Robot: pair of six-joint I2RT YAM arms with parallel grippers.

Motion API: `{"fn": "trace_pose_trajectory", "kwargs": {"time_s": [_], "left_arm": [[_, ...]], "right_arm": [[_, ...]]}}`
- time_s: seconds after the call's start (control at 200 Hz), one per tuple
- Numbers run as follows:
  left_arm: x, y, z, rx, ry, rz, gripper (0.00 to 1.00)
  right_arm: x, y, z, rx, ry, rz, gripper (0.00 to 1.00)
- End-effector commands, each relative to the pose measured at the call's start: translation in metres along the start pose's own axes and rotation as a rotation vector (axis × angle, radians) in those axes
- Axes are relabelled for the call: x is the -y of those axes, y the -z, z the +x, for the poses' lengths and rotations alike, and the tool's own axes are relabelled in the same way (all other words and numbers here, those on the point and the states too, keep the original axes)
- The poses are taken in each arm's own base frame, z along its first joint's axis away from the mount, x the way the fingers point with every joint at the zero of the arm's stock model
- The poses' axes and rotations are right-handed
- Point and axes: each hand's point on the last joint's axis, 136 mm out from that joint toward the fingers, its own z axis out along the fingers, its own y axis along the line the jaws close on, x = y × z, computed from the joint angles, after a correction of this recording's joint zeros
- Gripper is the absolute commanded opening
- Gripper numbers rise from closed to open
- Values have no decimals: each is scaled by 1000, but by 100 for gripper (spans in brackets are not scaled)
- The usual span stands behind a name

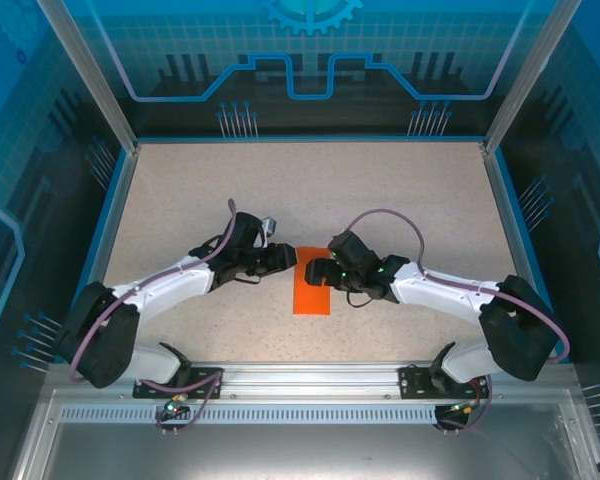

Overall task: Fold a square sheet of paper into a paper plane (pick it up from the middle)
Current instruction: Third fold the triangle at the center of the table.

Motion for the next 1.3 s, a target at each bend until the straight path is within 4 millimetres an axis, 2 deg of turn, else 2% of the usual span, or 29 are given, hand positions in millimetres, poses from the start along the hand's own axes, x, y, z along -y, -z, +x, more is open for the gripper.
{"fn": "trace_pose_trajectory", "kwargs": {"time_s": [0.0, 0.12, 0.18, 0.245, 0.28, 0.31, 0.4, 0.455, 0.755, 1.201, 1.296], "left_arm": [[15, -2, -15, 11, -42, 33, 43], [20, -4, -16, 10, -27, 64, 43], [17, -5, -14, 10, -24, 61, 43], [15, -6, -13, 10, -15, 58, 43], [16, -6, -13, 6, -14, 62, 43], [16, -6, -13, 1, -15, 63, 43], [18, -7, -13, -4, -12, 72, 43], [17, -8, -12, -9, -7, 71, 43], [20, -13, -14, -10, 23, 83, 43], [21, -19, -6, -24, 26, 77, 44], [18, -24, -5, -42, 25, 58, 40]], "right_arm": [[-8, 9, -2, 40, 76, -26, 88], [-3, 25, -6, 194, 156, 79, 89], [1, 30, -4, 201, 175, 106, 92], [25, 35, 2, 135, 77, 206, 99], [38, 36, 5, 98, 9, 246, 99], [41, 31, 10, 60, -14, 234, 99], [27, 15, 20, 2, -5, 88, 93], [29, 12, 23, 10, -27, 68, 92], [40, 17, 20, 9, -41, 8, 92], [35, 15, 31, -52, -29, -79, 84], [36, 11, 32, -52, -63, -103, 82]]}}
